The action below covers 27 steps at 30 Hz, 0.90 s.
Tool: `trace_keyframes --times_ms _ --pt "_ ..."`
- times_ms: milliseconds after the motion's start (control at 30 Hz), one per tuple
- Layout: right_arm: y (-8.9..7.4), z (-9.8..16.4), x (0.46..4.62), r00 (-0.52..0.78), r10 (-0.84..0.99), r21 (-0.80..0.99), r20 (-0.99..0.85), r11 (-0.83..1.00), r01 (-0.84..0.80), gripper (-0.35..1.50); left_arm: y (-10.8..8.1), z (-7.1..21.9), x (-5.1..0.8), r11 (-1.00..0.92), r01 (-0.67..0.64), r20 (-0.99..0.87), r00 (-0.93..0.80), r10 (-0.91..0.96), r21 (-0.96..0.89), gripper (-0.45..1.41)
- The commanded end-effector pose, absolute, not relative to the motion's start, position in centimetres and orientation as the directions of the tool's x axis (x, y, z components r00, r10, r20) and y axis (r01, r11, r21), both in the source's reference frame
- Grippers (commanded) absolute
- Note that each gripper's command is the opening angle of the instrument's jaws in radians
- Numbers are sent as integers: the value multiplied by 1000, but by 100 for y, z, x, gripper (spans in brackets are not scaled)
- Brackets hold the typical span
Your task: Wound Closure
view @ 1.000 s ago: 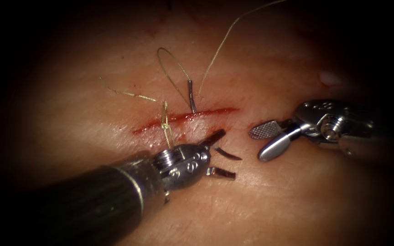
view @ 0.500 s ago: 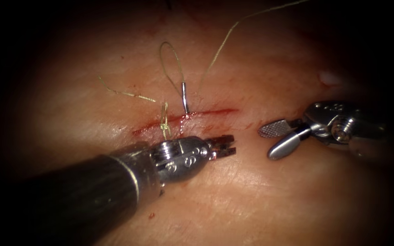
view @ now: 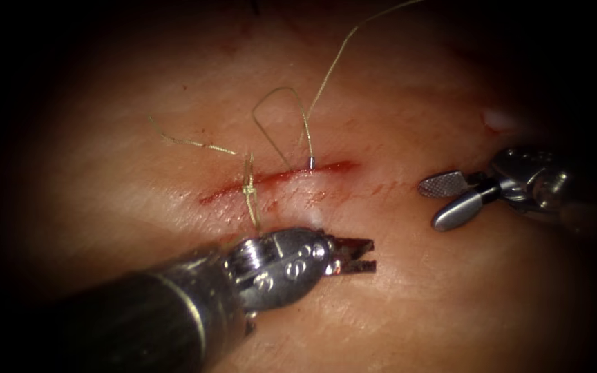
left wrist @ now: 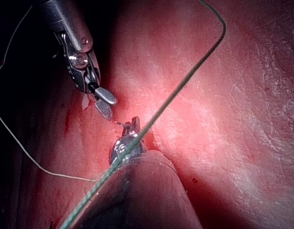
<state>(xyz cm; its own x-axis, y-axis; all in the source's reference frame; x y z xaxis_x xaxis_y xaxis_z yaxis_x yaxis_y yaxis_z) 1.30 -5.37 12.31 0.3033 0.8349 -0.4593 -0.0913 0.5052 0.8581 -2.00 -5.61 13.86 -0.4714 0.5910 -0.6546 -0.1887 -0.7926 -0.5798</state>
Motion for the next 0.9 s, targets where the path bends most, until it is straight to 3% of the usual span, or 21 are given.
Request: trace_keyframes --times_ms 33,633,900 --pt "-535 1236 138 304 833 858 -462 507 -86 132 -559 1388 -206 -772 -191 -647 -447 618 -606 -45" --pt "-539 1235 139 307 832 859 -461 506 -81 132 -553 1312 -220 -593 -79 -561 -245 791 -802 -45" --pt "-540 1235 139 301 819 844 -488 530 -75 132 -527 1291 -205 -799 -69 -762 -259 593 -598 -45"
